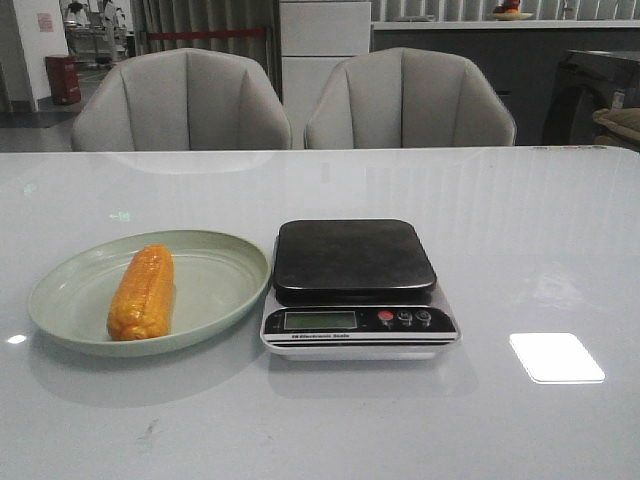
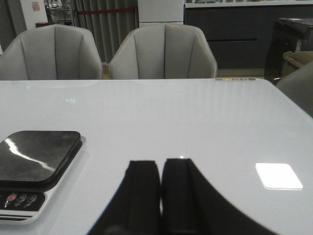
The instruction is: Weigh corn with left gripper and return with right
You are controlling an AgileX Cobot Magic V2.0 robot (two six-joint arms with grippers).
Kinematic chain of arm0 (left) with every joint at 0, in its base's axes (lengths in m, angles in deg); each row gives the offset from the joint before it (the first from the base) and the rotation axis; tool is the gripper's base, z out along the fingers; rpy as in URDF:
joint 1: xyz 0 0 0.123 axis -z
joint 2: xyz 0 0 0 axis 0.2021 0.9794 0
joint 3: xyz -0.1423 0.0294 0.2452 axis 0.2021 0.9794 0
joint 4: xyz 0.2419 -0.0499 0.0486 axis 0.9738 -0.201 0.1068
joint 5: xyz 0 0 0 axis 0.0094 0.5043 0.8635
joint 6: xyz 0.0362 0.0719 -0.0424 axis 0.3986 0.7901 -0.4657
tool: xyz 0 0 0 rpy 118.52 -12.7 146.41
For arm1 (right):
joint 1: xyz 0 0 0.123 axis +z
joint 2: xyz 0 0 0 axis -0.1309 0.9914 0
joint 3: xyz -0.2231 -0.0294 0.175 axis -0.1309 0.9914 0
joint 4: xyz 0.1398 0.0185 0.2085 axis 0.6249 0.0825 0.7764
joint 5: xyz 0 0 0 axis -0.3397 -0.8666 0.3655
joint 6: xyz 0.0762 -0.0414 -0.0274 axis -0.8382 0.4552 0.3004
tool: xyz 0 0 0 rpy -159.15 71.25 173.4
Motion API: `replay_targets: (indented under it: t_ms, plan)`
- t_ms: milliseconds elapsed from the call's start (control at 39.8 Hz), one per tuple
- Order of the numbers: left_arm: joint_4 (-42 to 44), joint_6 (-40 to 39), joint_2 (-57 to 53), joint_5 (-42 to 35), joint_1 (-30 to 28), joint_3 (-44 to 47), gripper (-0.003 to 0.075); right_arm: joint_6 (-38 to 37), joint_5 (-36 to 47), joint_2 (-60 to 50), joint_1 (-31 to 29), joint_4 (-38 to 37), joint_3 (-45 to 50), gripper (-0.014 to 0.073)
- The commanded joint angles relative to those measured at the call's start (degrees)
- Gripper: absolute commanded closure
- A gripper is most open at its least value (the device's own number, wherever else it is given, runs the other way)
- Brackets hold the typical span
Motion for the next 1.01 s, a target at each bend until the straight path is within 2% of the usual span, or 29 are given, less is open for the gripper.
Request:
replay_targets:
  t_ms: [0,75,176,402,654,980]
  plan:
    - [0.57,-0.02,2.67,-4.28,1.77,-1.61,0.0351,0.38,4.88,-1.01,-0.11,-0.55,0.61,0.0419]
    - [0.69,-0.02,4.77,-3.12,2.93,-2.25,0.022,0.38,4.88,-1.01,-0.11,-0.55,0.61,0.0419]
    - [0.69,-0.02,8.53,-2.92,3.98,-3.67,0.0136,0.38,4.88,-1.01,-0.11,-0.55,0.61,0.0419]
    - [-4.85,-0.02,19.79,-2.92,4.87,-8.47,0.0136,0.38,4.88,-1.01,-0.11,-0.55,0.61,0.0419]
    - [-5.7,-0.39,36.66,-5.94,9.84,-14.3,0.0136,0.38,4.88,-1.01,-0.11,-0.55,0.61,0.0419]
    - [-11.75,-0.47,57.38,-5.87,13.66,-25.52,0.0136,0.38,4.88,-1.01,-0.11,-0.55,0.61,0.0419]
